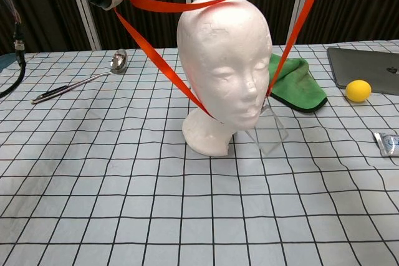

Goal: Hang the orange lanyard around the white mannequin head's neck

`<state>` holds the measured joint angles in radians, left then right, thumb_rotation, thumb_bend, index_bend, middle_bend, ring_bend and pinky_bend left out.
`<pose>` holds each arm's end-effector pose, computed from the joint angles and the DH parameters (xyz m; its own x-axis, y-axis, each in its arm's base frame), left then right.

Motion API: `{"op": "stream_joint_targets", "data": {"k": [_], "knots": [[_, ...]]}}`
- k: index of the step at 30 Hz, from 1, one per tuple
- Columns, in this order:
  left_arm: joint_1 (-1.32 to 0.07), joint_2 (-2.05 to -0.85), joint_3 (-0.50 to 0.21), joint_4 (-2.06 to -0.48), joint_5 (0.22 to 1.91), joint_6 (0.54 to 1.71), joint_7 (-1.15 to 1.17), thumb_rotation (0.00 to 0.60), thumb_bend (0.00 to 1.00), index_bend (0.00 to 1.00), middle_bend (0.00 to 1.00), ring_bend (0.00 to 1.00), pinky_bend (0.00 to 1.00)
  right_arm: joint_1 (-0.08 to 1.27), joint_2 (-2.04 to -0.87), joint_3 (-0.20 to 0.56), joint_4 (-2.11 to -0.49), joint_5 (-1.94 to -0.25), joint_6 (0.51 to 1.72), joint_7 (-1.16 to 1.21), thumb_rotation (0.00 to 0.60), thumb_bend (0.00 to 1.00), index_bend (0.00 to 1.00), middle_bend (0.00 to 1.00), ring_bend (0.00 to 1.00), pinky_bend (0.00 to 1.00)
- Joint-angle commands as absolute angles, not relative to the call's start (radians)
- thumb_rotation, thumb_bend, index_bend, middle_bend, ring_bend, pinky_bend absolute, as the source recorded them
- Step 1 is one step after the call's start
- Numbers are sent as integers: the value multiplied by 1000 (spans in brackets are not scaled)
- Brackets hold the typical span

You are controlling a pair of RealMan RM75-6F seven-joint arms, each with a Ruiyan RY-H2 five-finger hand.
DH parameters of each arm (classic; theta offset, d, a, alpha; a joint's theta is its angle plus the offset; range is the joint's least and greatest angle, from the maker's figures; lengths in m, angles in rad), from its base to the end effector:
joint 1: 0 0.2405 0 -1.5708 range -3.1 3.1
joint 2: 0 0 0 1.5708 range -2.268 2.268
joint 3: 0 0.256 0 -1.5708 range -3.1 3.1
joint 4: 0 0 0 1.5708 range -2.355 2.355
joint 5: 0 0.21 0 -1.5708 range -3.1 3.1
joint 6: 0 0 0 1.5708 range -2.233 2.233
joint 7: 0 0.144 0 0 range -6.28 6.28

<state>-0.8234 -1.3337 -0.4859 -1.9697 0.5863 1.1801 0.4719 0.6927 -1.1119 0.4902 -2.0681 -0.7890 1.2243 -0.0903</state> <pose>-0.0576 0.3553 0.0871 0.0289 0.1924 0.9809 0.9911 -0.1328 -0.0032 -0.0797 -0.3434 0.1609 -0.1942 -0.0564 0.9793 -0.9618 -0.1856 -0.2014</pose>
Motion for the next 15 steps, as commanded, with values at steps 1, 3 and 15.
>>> {"op": "stream_joint_targets", "data": {"k": [1,3,15], "knots": [[-887,-1313,-514,-1939,478,1155,531,600,516,672,0,0,0,766,-1114,534,-2034,-678,1190,-153,600,430,705,79,0,0],[-906,-1308,-511,-1925,437,1148,551,600,516,661,0,0,0,790,-1126,530,-2009,-653,1190,-189,600,430,705,79,0,0],[-949,-1329,-495,-1829,312,1090,512,600,194,0,0,0,0,922,-1228,524,-1852,-504,1211,-346,600,260,65,5,0,0]]}}
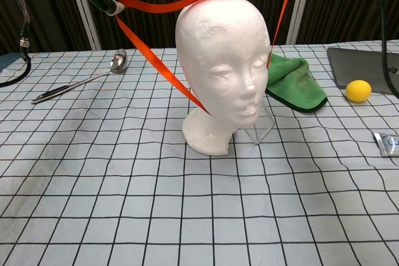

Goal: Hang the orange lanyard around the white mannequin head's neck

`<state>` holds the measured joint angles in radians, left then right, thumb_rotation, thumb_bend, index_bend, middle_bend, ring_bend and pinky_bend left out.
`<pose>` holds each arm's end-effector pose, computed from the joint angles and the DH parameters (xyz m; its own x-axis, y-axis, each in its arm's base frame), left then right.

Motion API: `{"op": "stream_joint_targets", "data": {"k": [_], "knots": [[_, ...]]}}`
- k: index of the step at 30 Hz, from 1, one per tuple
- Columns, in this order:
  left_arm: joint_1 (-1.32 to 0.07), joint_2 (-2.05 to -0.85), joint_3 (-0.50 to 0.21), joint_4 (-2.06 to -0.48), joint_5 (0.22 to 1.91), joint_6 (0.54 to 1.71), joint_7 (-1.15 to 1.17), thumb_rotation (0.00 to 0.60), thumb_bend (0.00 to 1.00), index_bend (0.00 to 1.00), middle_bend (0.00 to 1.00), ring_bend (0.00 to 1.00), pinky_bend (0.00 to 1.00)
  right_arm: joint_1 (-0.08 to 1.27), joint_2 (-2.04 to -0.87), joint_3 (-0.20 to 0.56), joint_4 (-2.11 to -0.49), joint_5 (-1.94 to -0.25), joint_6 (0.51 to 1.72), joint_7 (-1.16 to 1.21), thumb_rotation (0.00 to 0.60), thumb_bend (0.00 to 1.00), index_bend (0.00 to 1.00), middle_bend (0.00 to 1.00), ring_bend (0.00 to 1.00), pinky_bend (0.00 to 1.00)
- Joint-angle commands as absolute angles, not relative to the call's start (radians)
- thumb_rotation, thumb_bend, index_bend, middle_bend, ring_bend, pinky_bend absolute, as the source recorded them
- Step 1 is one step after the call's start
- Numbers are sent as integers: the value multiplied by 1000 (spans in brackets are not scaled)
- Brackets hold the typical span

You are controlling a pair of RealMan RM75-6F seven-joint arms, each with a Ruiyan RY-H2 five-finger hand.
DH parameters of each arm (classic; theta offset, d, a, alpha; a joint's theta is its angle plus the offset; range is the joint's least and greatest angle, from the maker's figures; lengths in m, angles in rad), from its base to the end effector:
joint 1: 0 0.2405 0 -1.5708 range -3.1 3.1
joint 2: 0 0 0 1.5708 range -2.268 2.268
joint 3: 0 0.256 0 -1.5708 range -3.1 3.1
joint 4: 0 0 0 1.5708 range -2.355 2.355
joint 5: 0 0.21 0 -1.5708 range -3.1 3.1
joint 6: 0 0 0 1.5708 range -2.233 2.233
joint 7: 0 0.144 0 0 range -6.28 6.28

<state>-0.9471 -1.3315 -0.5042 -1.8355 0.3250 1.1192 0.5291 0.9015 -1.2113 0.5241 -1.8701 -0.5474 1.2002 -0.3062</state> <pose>-0.0598 0.3895 0.0804 0.0537 0.2451 0.9680 0.9985 -0.0091 -0.0531 -0.0545 -0.3956 0.1442 -0.0488 -0.0194 0.9986 -0.9915 -0.1201 -0.0507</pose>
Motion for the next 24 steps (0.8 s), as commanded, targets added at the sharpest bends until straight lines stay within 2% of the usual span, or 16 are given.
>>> {"op": "stream_joint_targets", "data": {"k": [1,4,8,10,17,24], "knots": [[-947,-1326,-491,-1827,316,1084,505,600,139,0,0,0,0,926,-1224,521,-1854,-485,1212,-365,600,202,10,0,0,0],[-937,-1323,-477,-1818,356,1079,479,600,89,0,0,0,0,928,-1220,511,-1844,-481,1237,-394,600,113,0,0,0,0],[-926,-1313,-462,-1809,376,1076,455,600,50,0,0,0,0,915,-1225,500,-1831,-506,1266,-392,600,53,0,0,0,0],[-922,-1303,-455,-1808,381,1072,447,600,7,0,0,0,0,909,-1222,491,-1828,-515,1274,-402,600,38,0,0,0,0],[-890,-1272,-431,-1817,445,1063,394,600,0,0,0,0,0,877,-1193,458,-1834,-576,1306,-424,600,0,0,0,0,0],[-802,-1201,-370,-1849,634,1072,321,600,0,0,0,0,0,776,-1105,387,-1909,-715,1309,-376,600,0,0,0,0,0]]}}
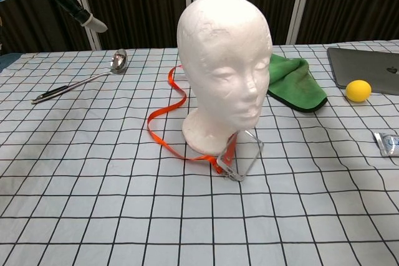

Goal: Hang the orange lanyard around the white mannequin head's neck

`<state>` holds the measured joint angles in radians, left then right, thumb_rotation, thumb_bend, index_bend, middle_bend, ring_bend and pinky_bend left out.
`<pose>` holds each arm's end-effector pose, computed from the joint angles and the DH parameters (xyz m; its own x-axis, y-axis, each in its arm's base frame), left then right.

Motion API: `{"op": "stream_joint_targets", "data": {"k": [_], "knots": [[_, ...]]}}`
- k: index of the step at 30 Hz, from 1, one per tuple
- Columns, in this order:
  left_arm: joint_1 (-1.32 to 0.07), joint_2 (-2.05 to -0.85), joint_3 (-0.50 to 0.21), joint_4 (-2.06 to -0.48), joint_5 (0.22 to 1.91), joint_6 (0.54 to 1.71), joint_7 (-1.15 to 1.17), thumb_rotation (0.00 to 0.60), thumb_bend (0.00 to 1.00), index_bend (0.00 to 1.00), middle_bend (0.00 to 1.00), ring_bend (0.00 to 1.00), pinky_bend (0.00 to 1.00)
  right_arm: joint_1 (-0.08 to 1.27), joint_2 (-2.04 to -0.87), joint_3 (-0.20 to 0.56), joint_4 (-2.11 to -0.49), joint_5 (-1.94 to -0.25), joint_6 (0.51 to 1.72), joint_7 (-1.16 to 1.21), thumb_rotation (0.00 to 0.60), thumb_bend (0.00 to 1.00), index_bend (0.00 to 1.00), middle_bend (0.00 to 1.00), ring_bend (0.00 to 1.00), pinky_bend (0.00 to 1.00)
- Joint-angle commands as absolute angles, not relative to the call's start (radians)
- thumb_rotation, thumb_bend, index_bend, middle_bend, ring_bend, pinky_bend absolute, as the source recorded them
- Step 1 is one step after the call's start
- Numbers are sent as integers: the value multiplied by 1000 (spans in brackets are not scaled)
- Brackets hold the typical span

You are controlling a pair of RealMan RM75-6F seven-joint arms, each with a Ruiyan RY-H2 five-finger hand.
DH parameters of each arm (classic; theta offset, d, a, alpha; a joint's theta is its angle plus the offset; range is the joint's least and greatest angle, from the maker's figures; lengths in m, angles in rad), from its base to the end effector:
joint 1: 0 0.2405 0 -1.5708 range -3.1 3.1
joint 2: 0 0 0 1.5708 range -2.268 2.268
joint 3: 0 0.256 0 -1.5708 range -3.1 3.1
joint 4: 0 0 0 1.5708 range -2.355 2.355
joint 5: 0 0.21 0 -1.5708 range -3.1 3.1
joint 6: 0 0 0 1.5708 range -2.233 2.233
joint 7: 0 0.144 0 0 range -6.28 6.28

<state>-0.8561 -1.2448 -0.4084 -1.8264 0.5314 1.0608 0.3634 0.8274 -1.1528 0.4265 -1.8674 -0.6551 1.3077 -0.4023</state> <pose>-0.0985 0.3837 0.0977 0.0824 0.2123 0.9737 0.9958 -0.0560 -0.0721 -0.0978 -0.3847 0.1662 0.1789 0.1089 0.9778 -0.9805 -0.0620 0.1863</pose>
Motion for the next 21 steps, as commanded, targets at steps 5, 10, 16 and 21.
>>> {"op": "stream_joint_targets", "data": {"k": [5,10,16,21], "knots": [[-711,-1133,-300,-1898,797,1132,289,600,0,0,0,0,0,663,-1022,283,-1961,-845,1302,-323,600,98,0,0,0,0],[-612,-1062,-221,-1964,941,1200,264,600,0,0,0,0,0,538,-965,156,-1964,-1017,1285,-217,600,460,5,0,0,0],[-499,-1030,-127,-2004,1102,1306,248,600,0,0,0,0,0,424,-946,24,-1902,-1243,1280,-84,600,713,48,0,0,0],[-412,-1026,-56,-2017,1222,1385,232,600,0,0,0,0,0,370,-951,-90,-1830,-1430,1241,9,600,839,71,0,0,0]]}}
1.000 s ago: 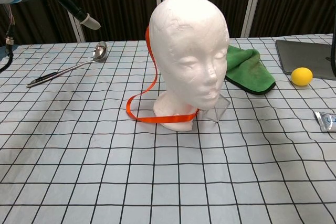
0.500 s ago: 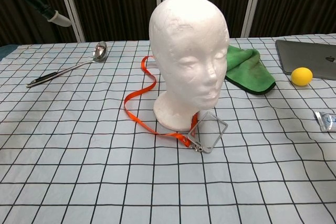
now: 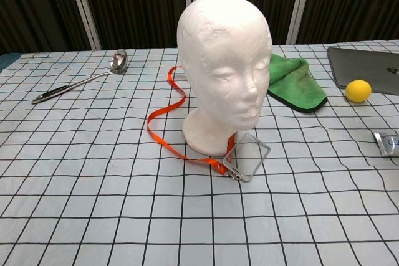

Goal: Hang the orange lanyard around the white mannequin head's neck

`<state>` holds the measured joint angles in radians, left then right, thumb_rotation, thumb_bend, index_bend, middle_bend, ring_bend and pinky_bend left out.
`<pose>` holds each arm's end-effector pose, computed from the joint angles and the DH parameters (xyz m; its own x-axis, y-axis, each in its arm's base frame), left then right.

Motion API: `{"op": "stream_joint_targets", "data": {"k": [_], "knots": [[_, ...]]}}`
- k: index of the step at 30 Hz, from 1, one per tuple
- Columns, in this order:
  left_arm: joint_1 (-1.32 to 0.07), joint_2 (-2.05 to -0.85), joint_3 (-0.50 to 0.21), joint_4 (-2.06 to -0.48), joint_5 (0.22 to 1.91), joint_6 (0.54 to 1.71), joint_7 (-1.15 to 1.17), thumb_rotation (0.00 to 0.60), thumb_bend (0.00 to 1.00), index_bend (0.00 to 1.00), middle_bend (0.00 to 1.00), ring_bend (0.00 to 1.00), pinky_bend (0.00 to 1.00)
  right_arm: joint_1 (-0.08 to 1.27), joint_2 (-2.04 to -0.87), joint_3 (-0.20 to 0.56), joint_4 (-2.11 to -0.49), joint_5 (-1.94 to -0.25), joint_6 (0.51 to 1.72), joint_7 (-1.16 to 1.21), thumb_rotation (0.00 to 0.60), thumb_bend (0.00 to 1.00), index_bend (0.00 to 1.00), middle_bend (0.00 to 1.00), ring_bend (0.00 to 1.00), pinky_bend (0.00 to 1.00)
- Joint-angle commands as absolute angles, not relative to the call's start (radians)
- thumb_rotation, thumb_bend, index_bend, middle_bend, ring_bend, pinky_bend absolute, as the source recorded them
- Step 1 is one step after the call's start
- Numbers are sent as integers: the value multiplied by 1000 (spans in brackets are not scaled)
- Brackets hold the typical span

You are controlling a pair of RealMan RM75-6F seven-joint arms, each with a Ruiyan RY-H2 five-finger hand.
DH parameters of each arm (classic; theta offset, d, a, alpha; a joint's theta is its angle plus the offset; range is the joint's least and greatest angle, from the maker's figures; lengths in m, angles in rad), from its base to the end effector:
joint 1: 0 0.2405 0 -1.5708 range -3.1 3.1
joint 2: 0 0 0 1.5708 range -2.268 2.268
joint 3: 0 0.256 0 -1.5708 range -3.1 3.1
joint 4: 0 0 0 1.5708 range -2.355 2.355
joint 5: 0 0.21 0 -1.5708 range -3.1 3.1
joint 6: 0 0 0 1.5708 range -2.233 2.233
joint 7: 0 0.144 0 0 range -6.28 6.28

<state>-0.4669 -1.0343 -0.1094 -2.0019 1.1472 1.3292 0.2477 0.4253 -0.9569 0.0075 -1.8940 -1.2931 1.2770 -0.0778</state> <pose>-0.1943 0.2699 0.1475 0.3104 0.0800 0.9472 0.9470 -0.1132 -0.3007 -0.2333 -0.2533 0.1585 0.3670 -0.1545 0.9173 -0.9268 -0.1455 0.3463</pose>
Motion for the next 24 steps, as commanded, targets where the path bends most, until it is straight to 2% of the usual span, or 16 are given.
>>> {"op": "stream_joint_targets", "data": {"k": [1,4,11,24], "knots": [[-397,-1027,-42,-2016,1244,1397,230,600,0,0,0,0,0,368,-952,-110,-1810,-1473,1228,31,600,868,72,1,0,0],[-358,-1032,-10,-2015,1293,1425,235,600,0,0,0,0,0,367,-970,-144,-1755,-1570,1207,73,600,927,77,13,0,0],[-300,-1051,28,-2014,1347,1475,280,600,0,0,0,0,0,398,-1044,-149,-1699,-1660,1159,91,600,957,78,15,0,0],[-265,-1101,17,-1968,1350,1474,310,600,0,0,0,0,0,535,-1278,-50,-1596,-1672,977,-106,600,958,31,17,0,0]]}}
